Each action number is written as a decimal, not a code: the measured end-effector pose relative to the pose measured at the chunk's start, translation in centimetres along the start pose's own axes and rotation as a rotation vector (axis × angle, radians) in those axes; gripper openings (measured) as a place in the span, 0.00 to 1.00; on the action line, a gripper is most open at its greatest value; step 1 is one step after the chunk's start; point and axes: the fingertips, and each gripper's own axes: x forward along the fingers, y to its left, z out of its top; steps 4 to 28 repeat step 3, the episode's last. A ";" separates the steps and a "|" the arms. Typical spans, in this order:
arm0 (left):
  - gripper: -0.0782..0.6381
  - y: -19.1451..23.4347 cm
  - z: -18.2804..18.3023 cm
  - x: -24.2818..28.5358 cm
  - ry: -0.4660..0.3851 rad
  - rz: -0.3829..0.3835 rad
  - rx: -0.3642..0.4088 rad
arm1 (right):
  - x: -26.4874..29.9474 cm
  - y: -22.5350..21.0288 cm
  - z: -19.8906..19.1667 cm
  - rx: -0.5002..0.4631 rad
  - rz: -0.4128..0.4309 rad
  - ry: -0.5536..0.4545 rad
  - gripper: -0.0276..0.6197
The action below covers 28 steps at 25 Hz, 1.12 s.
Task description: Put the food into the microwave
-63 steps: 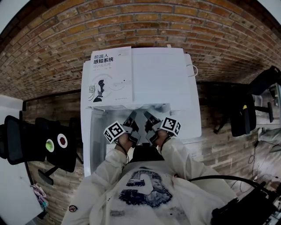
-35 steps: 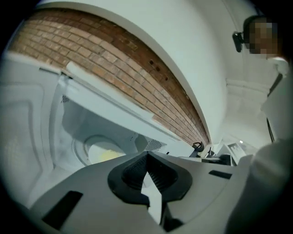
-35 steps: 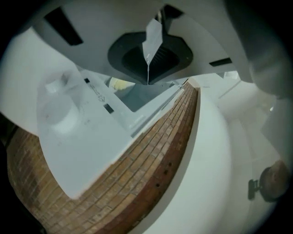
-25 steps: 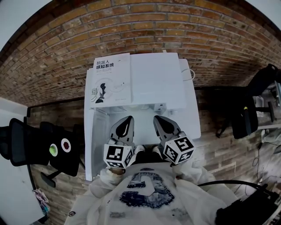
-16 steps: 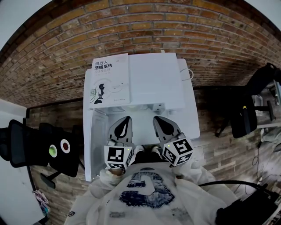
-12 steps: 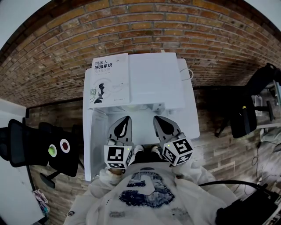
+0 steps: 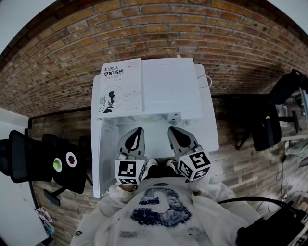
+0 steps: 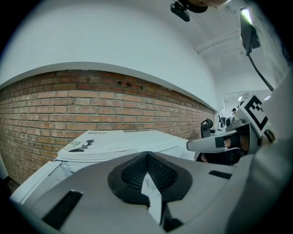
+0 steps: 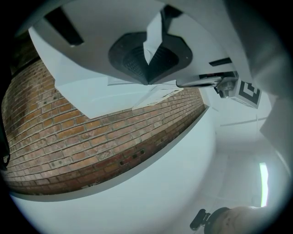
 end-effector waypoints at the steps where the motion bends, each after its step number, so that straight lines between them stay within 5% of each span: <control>1: 0.12 0.0 -0.1 0.0 0.001 0.001 0.001 | 0.0 0.0 0.0 0.000 0.000 0.000 0.06; 28: 0.12 0.1 -0.1 -0.1 0.000 0.002 0.004 | 0.0 0.1 0.0 -0.001 0.000 0.001 0.06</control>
